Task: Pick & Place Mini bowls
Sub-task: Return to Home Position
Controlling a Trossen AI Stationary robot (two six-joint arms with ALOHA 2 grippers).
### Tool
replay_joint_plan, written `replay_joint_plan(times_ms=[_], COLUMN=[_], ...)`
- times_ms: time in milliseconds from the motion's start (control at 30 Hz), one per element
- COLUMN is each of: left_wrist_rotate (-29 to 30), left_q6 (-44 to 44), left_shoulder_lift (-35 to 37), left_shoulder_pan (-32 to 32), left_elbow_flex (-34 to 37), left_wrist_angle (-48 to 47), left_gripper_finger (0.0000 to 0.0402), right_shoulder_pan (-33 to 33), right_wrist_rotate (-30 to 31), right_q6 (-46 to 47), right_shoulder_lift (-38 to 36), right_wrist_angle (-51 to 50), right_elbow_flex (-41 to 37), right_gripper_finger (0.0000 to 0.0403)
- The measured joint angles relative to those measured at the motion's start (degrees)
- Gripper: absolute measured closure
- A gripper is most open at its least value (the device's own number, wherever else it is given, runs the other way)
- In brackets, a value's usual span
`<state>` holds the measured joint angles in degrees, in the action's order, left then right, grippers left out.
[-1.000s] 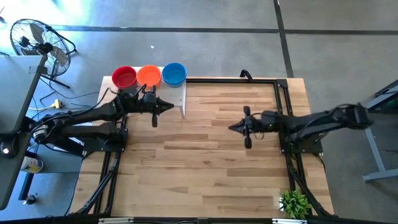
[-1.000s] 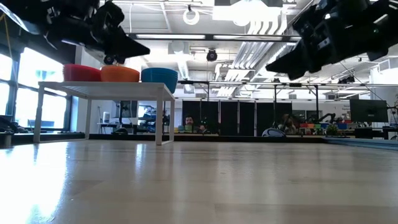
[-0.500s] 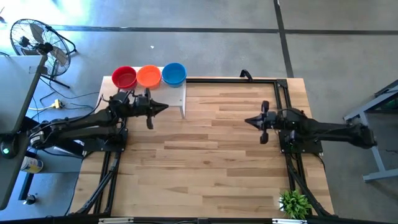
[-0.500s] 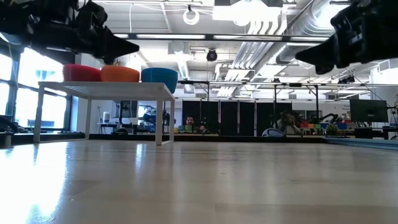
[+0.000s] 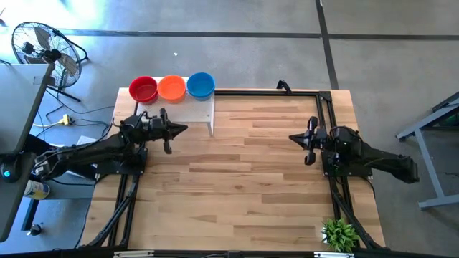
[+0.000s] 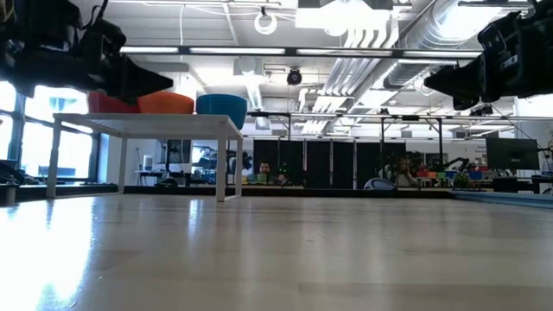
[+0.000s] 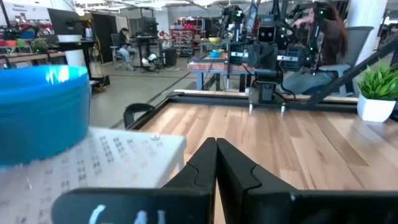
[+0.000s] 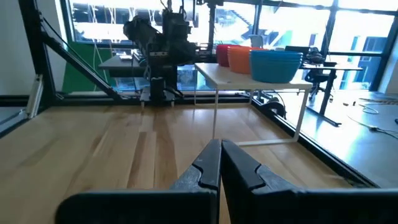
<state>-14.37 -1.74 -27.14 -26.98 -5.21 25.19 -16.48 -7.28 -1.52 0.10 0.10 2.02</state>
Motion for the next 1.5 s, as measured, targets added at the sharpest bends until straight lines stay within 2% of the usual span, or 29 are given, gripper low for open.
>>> replay_joint_plan(times_ms=[467,600,800,933,1233,1500], left_wrist_rotate=[5.0,8.8,12.4,14.8,13.2,13.5], left_q6=[0.8,1.6,3.2,4.9,5.9,4.6], left_shoulder_lift=[17.6,21.6,26.6,26.8,26.8,26.2], left_shoulder_pan=[0.0,0.0,0.0,0.0,0.0,0.0], left_elbow_flex=[4.3,4.4,4.4,4.5,4.5,4.5], left_wrist_angle=[-11.4,-17.5,-24.6,-24.4,-24.3,-24.5], left_gripper_finger=[0.0401,0.0401,0.0401,0.0401,0.0401,0.0401], right_shoulder_pan=[-0.1,-0.1,0.0,-0.1,-0.1,-0.1], right_wrist_rotate=[1.6,1.7,6.2,7.5,11.3,11.3], right_q6=[0.3,0.3,-0.1,-0.5,0.2,-0.5], right_shoulder_lift=[0.0,0.0,0.2,0.6,0.5,0.6], right_wrist_angle=[-1.0,-1.1,0.0,1.1,1.5,1.4], right_elbow_flex=[0.0,0.0,-0.9,-1.3,-1.4,-1.4], right_gripper_finger=[0.0402,0.0403,0.0403,0.0403,0.0402,0.0403])
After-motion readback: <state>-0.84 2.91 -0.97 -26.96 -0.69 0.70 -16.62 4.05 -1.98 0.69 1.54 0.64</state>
